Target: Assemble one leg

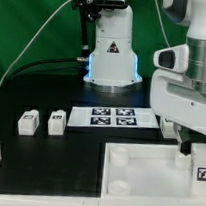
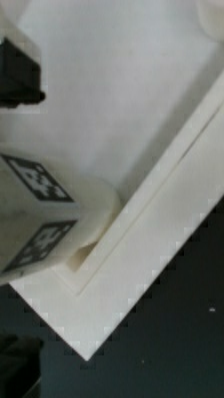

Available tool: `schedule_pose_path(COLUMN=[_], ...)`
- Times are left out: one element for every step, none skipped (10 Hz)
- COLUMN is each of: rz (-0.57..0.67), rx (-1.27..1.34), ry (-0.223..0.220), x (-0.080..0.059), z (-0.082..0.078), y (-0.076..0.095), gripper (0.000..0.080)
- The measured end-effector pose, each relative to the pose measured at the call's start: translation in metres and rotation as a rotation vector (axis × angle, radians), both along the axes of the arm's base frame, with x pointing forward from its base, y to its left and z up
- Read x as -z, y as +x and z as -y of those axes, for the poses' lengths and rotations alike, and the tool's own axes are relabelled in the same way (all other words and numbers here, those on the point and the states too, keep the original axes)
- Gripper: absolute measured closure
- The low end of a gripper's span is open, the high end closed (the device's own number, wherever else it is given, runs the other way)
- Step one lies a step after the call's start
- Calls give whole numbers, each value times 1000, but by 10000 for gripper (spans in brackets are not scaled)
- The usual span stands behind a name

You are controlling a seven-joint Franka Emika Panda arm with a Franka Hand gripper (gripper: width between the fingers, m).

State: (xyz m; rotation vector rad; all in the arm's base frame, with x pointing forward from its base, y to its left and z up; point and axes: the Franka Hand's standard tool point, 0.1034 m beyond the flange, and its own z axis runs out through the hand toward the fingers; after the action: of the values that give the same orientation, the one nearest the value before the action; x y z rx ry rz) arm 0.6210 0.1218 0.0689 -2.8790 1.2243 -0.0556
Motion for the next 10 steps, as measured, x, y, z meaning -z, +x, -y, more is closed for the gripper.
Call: schedule_pose_path(rz=[5, 27, 49, 66, 69, 13, -44, -37, -31, -25], rx=[-138, -375, -518, -583, -636, -630, -615, -627, -622, -614], ry=[-6, -16, -22, -22, -14, 51, 134, 146, 153, 155], x=[-1, -7, -14, -16, -10, -5, -7, -7, -8, -10], z=[1, 5, 10, 15, 21, 26, 29, 22, 13, 7], y=[1, 5, 9, 10, 4, -6, -8, 1, 4, 6], gripper=[153, 151, 151, 151, 151, 151, 151, 151, 151, 151])
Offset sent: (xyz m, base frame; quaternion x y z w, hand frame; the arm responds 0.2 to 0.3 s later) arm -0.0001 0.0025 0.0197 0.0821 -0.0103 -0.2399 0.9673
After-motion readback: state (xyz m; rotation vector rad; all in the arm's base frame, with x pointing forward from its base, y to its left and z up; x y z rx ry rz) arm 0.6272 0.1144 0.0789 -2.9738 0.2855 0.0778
